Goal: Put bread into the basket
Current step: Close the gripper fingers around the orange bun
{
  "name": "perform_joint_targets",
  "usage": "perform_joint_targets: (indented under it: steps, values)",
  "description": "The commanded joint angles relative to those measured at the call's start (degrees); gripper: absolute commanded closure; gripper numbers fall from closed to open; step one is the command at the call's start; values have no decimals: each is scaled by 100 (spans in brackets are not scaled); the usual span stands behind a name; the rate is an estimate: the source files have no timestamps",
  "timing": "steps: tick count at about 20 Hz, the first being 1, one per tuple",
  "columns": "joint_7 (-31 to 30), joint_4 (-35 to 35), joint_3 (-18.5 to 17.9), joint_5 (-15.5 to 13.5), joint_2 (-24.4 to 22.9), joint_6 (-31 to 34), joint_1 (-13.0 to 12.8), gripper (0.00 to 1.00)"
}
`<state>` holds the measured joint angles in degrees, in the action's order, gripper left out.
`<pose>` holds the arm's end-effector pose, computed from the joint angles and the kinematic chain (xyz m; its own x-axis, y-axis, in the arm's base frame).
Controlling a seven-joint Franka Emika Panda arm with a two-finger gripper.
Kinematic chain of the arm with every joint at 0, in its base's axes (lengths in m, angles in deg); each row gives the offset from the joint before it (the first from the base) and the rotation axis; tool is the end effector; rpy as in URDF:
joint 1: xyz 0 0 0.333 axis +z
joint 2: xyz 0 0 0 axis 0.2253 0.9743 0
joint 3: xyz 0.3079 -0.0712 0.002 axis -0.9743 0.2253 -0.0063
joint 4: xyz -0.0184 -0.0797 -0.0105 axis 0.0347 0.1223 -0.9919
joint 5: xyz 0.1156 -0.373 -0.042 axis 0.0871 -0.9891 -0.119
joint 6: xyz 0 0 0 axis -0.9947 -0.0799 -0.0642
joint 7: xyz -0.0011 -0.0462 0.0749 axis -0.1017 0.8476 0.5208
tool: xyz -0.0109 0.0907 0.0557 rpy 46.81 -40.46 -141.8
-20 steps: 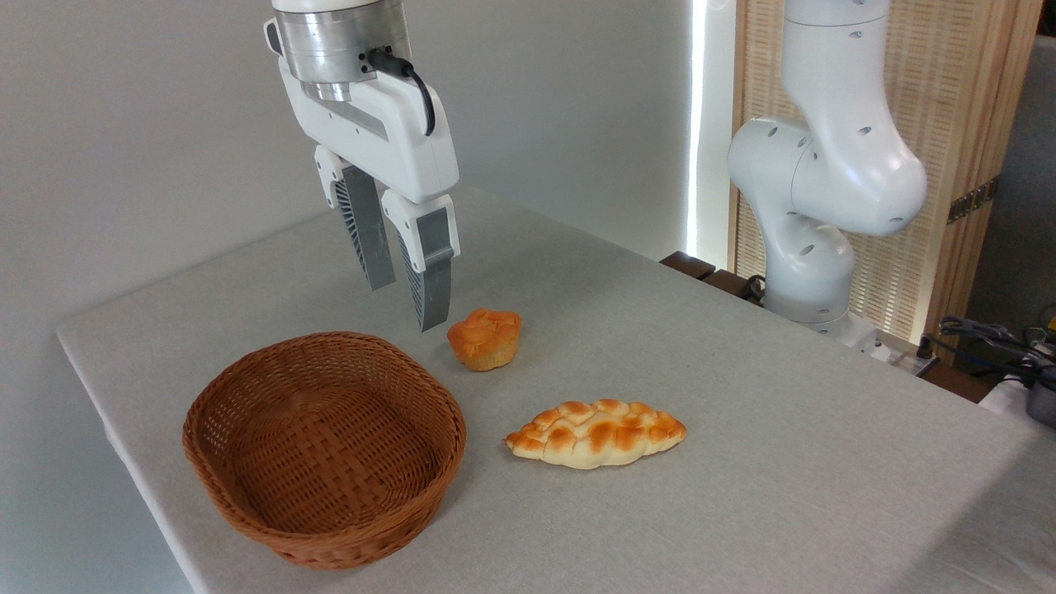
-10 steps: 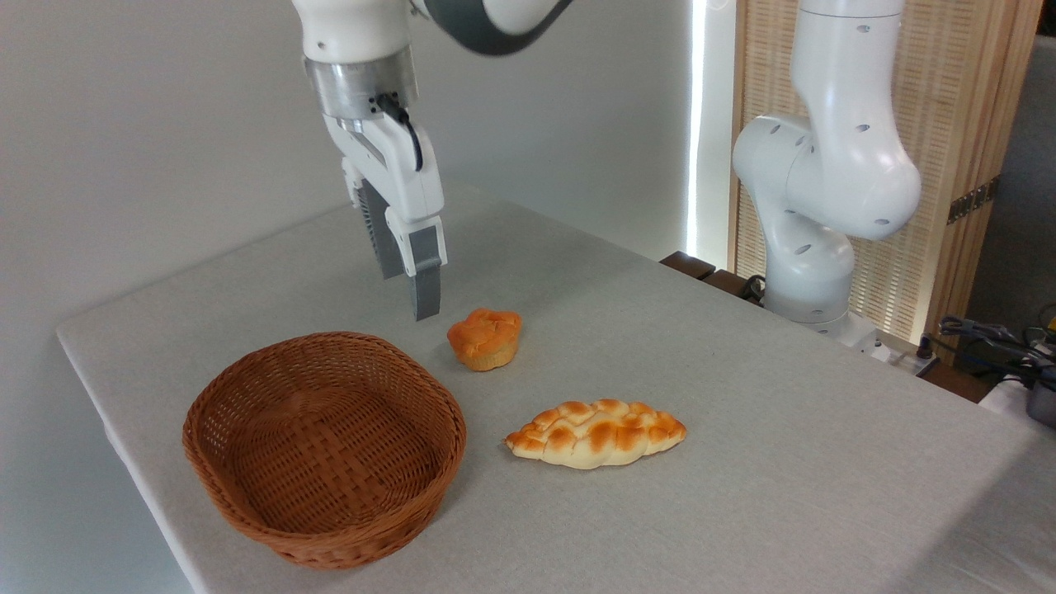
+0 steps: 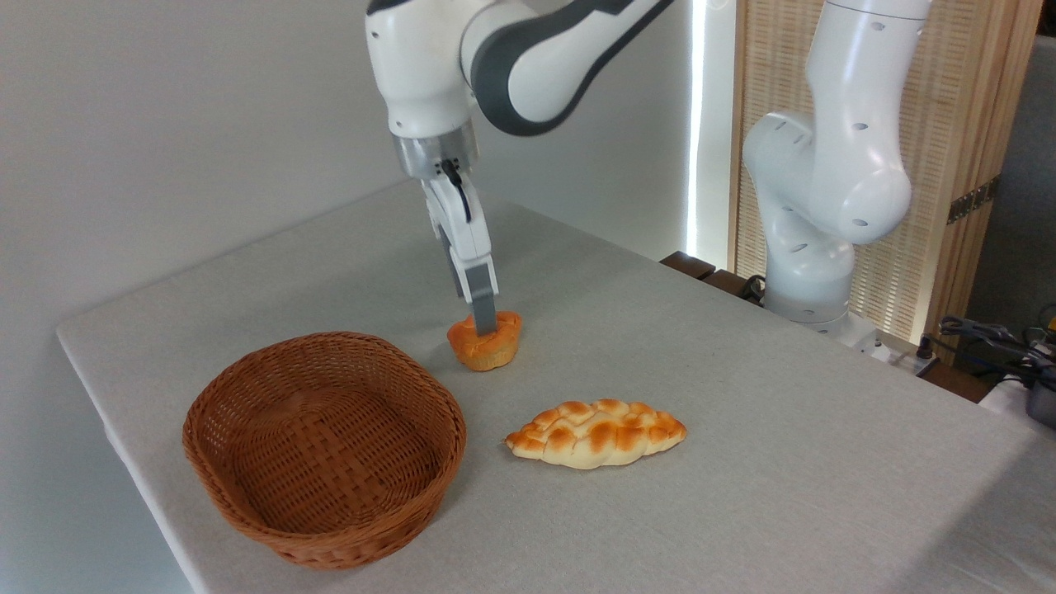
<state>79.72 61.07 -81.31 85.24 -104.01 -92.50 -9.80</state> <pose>0.4203 -0.1931 0.4372 0.4076 -0.9131 0.0121 -0.9119 -0.4063 0.0570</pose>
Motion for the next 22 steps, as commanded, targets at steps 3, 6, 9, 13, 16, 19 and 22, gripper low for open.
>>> perform_joint_targets:
  steps: [3,6,9,13,16,19,22]
  values:
    - [9,234,-87,584,-136,-242,-126,0]
    - [9,234,-87,584,-118,-242,-126,0]
    - [9,234,-87,584,-127,-251,-126,15]
    - [9,234,-87,584,-118,-251,-118,66]
    - [17,234,-87,585,-118,-251,-118,81]
    - [17,234,-87,584,-118,-242,-118,83]
    - [17,234,-87,584,-110,-242,-118,83]
